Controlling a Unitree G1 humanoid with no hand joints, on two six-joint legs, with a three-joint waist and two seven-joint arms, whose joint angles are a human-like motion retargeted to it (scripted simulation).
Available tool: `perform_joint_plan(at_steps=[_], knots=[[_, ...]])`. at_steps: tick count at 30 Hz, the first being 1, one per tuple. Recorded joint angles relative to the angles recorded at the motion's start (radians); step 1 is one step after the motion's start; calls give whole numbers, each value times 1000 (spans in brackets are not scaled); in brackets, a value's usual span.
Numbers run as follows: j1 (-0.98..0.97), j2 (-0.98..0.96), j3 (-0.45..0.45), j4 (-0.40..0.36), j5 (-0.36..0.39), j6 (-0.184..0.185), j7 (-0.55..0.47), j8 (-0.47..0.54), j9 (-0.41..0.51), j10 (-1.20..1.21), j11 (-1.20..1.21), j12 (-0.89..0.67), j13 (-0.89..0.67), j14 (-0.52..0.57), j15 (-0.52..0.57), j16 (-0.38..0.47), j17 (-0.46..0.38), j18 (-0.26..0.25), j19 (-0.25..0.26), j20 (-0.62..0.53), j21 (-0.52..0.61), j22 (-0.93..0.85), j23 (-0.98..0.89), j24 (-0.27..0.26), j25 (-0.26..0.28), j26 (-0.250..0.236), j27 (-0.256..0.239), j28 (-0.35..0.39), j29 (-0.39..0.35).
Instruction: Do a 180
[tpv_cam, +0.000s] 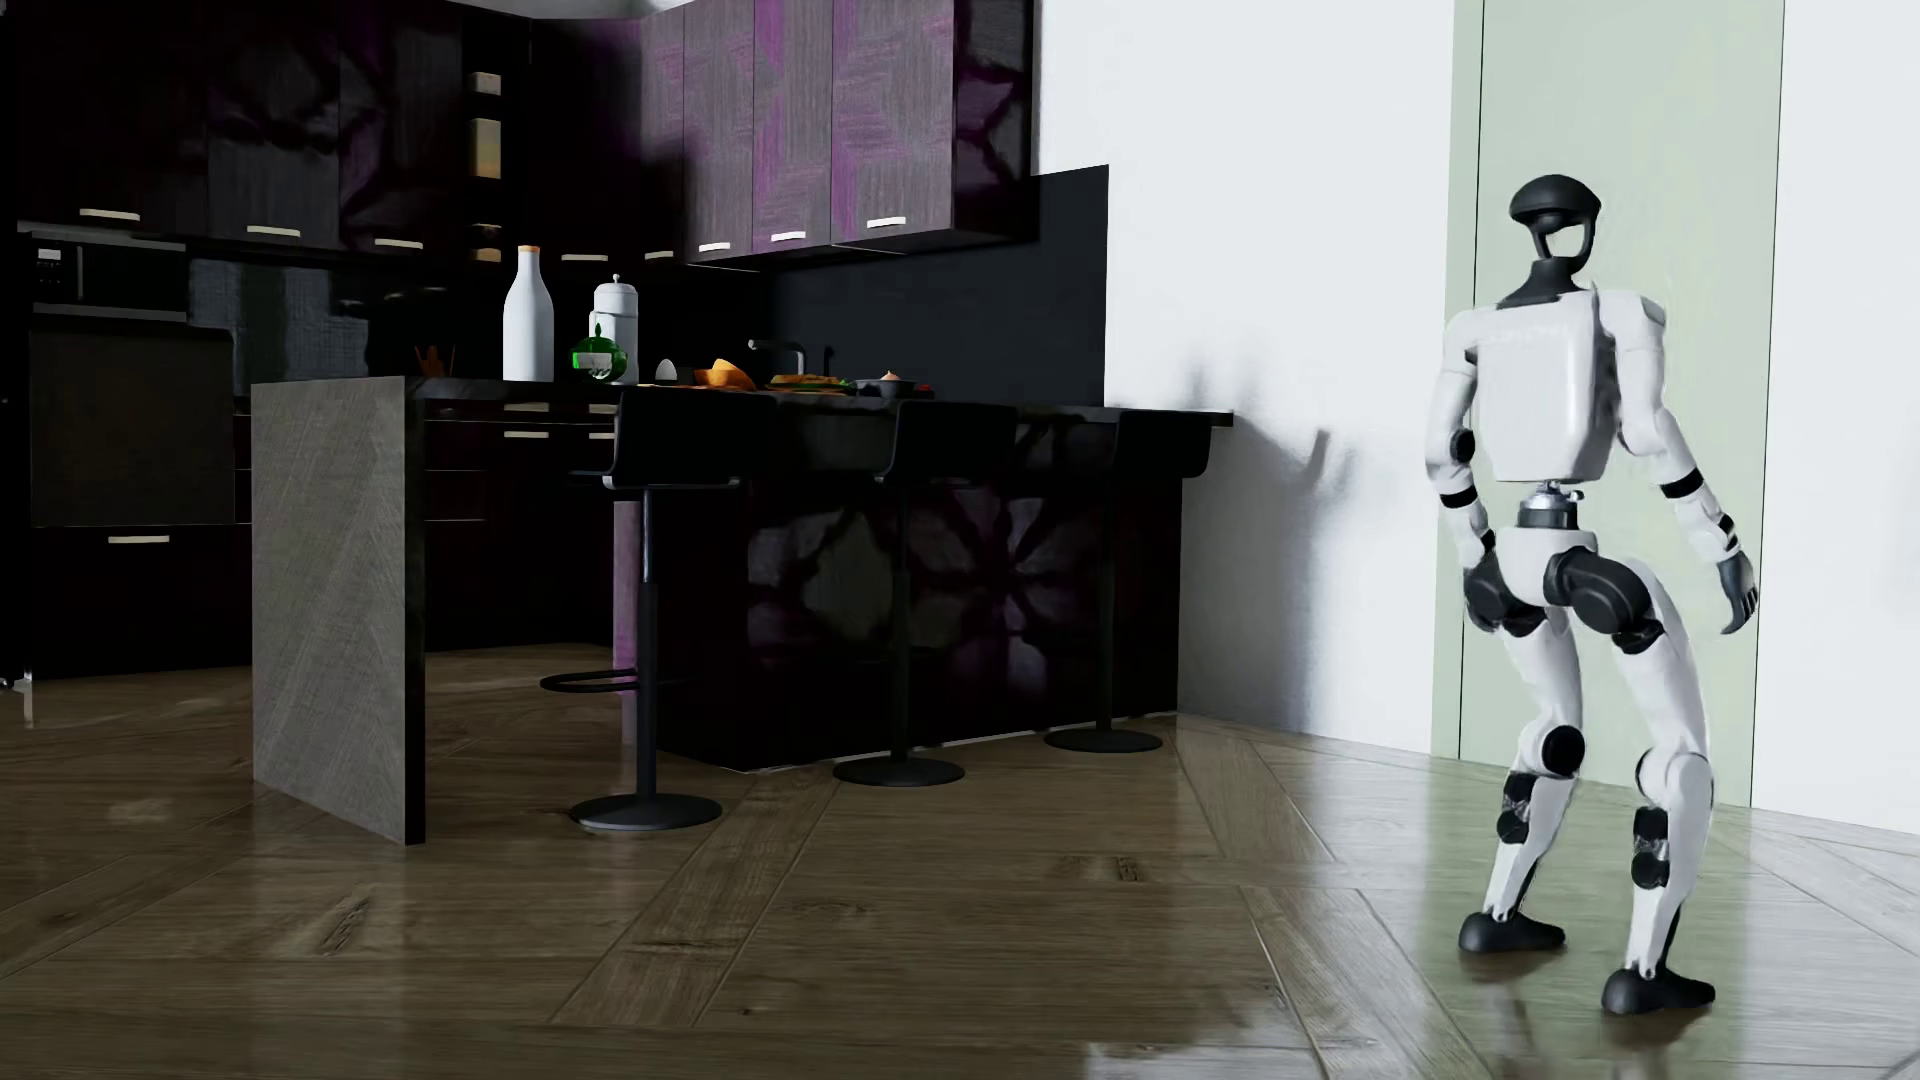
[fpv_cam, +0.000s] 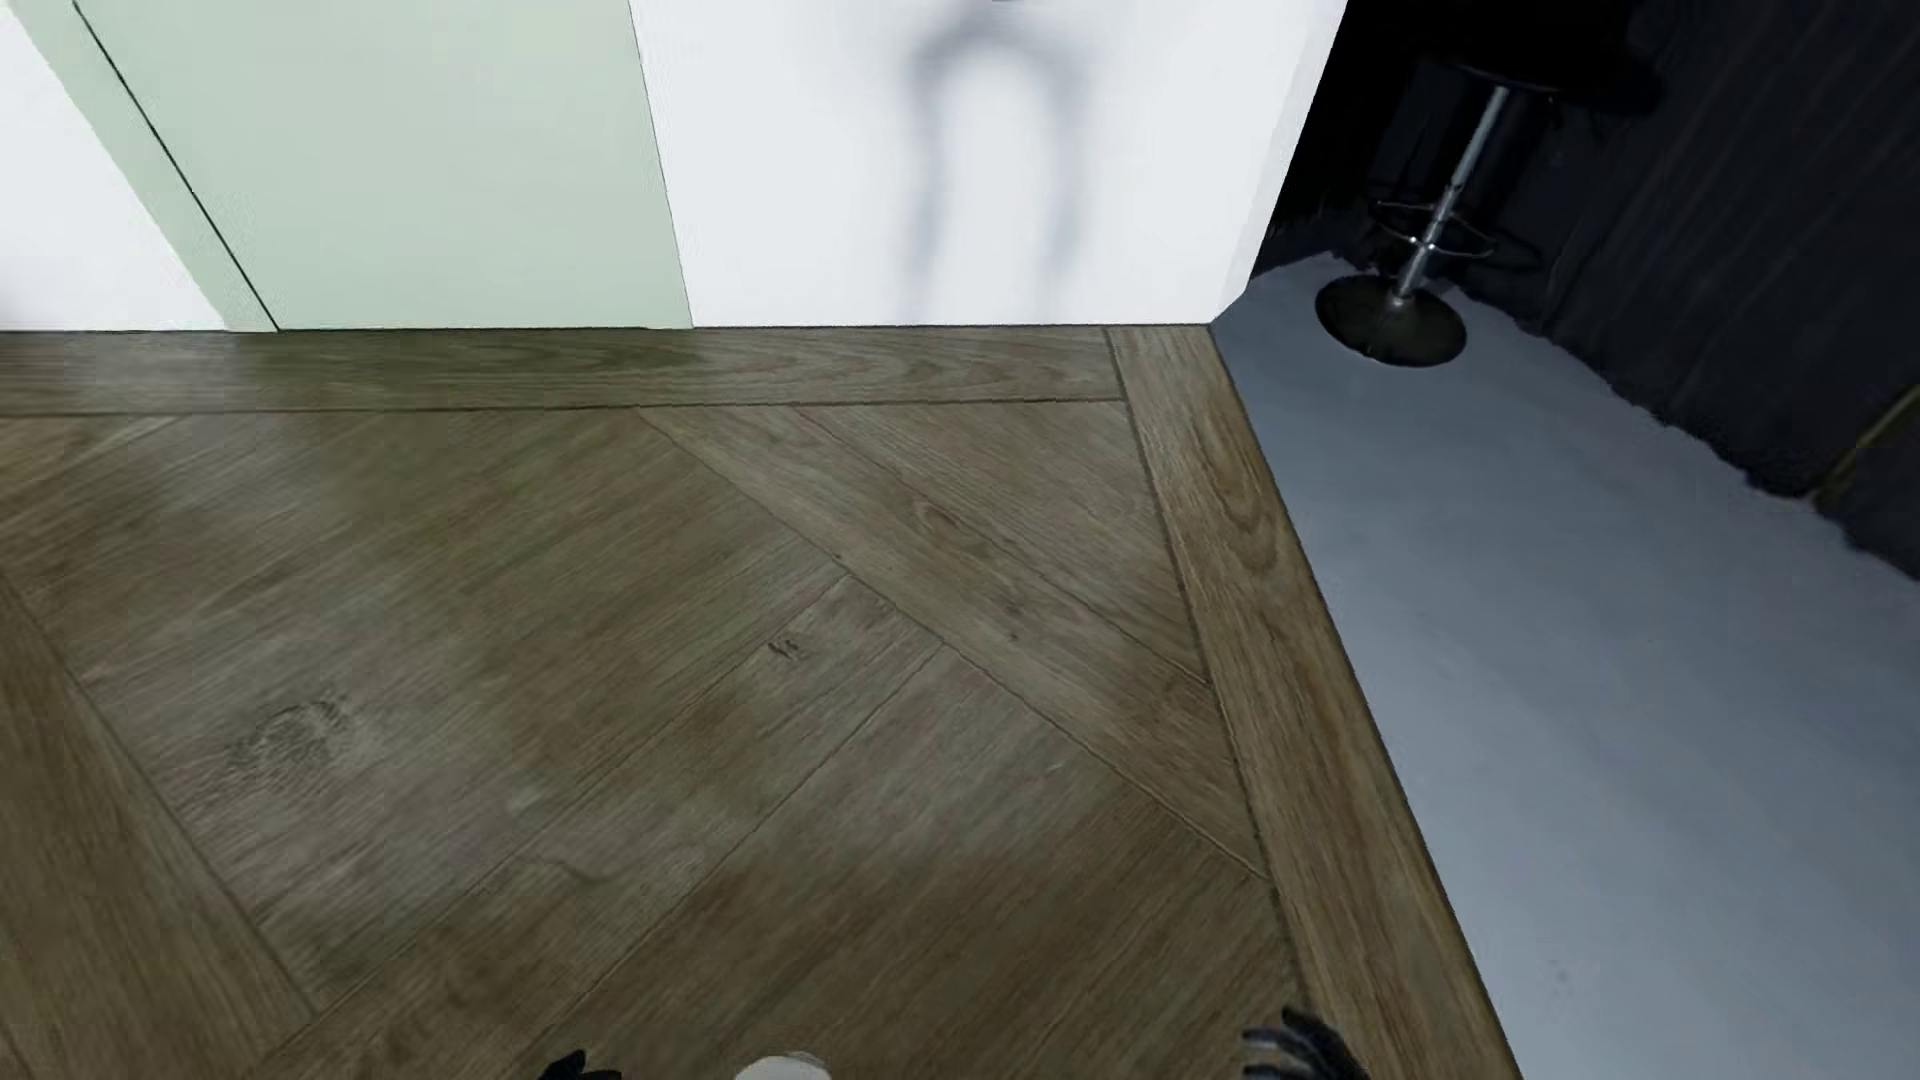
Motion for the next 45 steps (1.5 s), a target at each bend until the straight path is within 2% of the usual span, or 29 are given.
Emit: perform_joint_plan(at_steps=[3,5,6,7,8,12,14,15,16,18,20,22,24,25,26,29,30,31,32,33,34,35,37,39,40,42,43,44,45], knots=[[-11,40,23,51,-53,59,64,-102,-20,53,37,15,-37,-24,-55,76,49,0,7,23,18,11,-61,43,-45,37,-12,-96,-33],[-13,46,6,0,-88,69,40,-99,-21,66,88,-19,-47,-26,-100,86,85,36,1,40,62,35,-61,90,-80,61,-34,-132,-44],[-17,35,2,-23,-77,64,27,-51,-16,62,125,-27,-61,-18,-128,80,82,36,-92,24,89,34,-50,98,-75,57,-37,-127,-52],[-4,56,20,-37,-70,60,14,-37,-15,28,96,-13,-42,3,-128,71,68,34,-62,6,39,-14,-35,91,-63,57,-42,-106,-56],[2,81,36,-36,-70,62,8,-45,-29,-8,43,0,-18,24,-108,44,60,30,26,3,15,-22,-24,78,-48,46,-43,-79,-70],[-45,129,10,68,-101,91,92,-148,-37,53,77,-43,-2,18,-159,54,57,8,28,33,41,-2,-74,39,-7,50,-35,-45,-78],[-63,27,-58,15,-100,63,56,-71,-19,63,287,-31,-3,24,-95,75,48,29,-60,4,82,11,-33,64,-4,26,-35,-41,-44],[-58,-6,-62,-6,-66,44,32,-13,-11,33,342,-29,34,47,-43,76,42,23,-147,2,79,25,-44,70,-2,4,-20,-29,-26],[-52,-1,-51,-33,-31,15,9,20,-10,-18,271,-15,58,81,-101,68,32,16,-206,2,21,20,-53,69,-3,-6,2,-10,-1],[-66,77,38,2,-9,28,37,-18,-16,29,71,23,65,-15,-156,44,-3,-11,-5,4,-2,-11,21,40,-15,-5,21,10,-3],[-25,92,13,43,-22,80,77,-82,-11,113,90,36,-9,-100,-167,46,25,-39,-2,28,27,-6,-34,36,-63,36,22,-25,-32],[-19,22,-39,-3,-53,76,67,-68,7,83,248,2,-35,-48,-109,77,75,62,-73,36,75,34,-59,58,-103,40,-18,-63,-23],[-17,46,4,-51,-9,45,19,4,-27,-3,118,-11,20,12,-184,92,39,42,-266,21,48,-8,11,64,-75,5,-56,-67,15],[-12,86,28,-49,-11,45,10,4,-37,-36,44,8,13,26,-159,74,14,34,-47,9,8,-17,23,57,-41,-21,-50,-54,19],[-18,114,47,-19,-10,60,24,-32,-36,-31,9,19,-5,8,-142,36,17,23,-13,23,-5,-20,-16,47,-9,-23,-37,-46,2],[-58,130,36,54,-48,77,93,-125,-25,54,92,9,-55,-26,-205,52,56,-27,-24,39,25,-13,-39,51,-16,43,-37,-68,-32],[-58,95,2,48,-66,91,90,-137,1,64,213,-42,-72,20,-183,58,51,2,-35,35,71,27,-75,64,-29,63,-23,-72,-45],[-61,13,-37,22,-58,78,70,-91,9,55,361,-49,-59,32,-78,79,76,36,-90,23,93,24,-70,75,-35,48,-18,-67,-54],[-54,-30,-51,-3,-27,63,43,-31,3,21,405,-39,-4,56,-11,84,68,13,-163,25,92,23,-58,81,-35,10,-15,-56,-46],[-48,-22,-38,-29,-2,48,19,25,-10,-23,291,-14,46,84,-69,59,40,18,-213,14,32,12,-29,80,-32,-29,-8,-37,-21],[-53,26,-1,-39,-32,29,20,23,-20,-25,129,10,80,61,-147,58,24,11,-91,-13,-2,3,6,69,-22,-48,2,-20,-6],[-69,64,29,-7,-53,53,45,-39,-22,63,85,12,96,-34,-140,42,8,-11,10,-6,-15,-13,14,58,-13,-31,20,-10,-1],[-46,77,13,42,-75,88,98,-112,-35,149,103,-1,39,-123,-162,53,29,-66,13,19,7,-2,-53,52,-37,7,63,-24,5],[-48,70,-31,36,-100,97,102,-132,-40,150,155,-3,-2,-89,-190,91,88,6,27,43,48,21,-74,71,-95,15,36,-55,33],[-50,26,-56,8,-94,90,85,-92,-25,151,255,-27,-16,-80,-148,74,110,80,-20,45,93,43,-64,81,-106,6,14,-60,38],[-60,-29,-30,-43,-32,47,36,12,-34,87,279,-27,54,-29,-115,89,63,52,-216,1,47,18,-50,80,-73,-39,-28,-63,67],[-56,17,5,-60,-29,20,25,22,-35,47,147,-9,68,-9,-177,74,40,49,-150,11,11,0,-2,68,-35,-50,-35,-56,66],[-48,75,22,-48,-39,25,22,-3,-20,44,78,11,47,-32,-164,38,25,40,20,7,1,0,25,50,-3,-44,-30,-48,46],[-58,80,20,-32,-48,27,30,-31,-12,43,78,26,13,-25,-168,30,47,23,17,-2,-8,0,-26,33,9,-17,-9,-48,20]])
